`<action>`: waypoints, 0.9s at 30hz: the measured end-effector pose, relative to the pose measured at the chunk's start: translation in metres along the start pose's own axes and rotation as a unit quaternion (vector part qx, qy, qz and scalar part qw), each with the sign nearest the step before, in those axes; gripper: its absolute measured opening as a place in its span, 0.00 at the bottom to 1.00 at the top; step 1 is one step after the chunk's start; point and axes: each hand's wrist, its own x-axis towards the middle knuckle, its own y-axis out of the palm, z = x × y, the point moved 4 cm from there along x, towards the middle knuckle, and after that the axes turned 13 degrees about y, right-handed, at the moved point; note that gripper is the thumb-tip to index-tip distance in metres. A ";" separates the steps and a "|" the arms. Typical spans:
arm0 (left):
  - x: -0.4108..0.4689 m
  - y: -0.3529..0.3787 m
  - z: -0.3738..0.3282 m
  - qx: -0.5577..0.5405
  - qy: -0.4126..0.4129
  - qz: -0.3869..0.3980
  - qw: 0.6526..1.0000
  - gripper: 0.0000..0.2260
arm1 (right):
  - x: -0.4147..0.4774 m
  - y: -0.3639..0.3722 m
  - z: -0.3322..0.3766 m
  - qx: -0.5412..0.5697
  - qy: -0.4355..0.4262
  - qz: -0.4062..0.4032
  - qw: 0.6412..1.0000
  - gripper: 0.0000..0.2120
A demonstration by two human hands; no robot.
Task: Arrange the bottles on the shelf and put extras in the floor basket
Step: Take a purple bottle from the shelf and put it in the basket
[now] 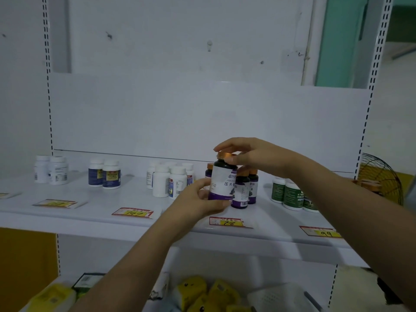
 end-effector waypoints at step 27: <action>-0.007 0.001 -0.022 -0.013 0.054 -0.048 0.997 0.23 | -0.001 0.022 0.006 0.202 0.012 -0.036 0.979 0.14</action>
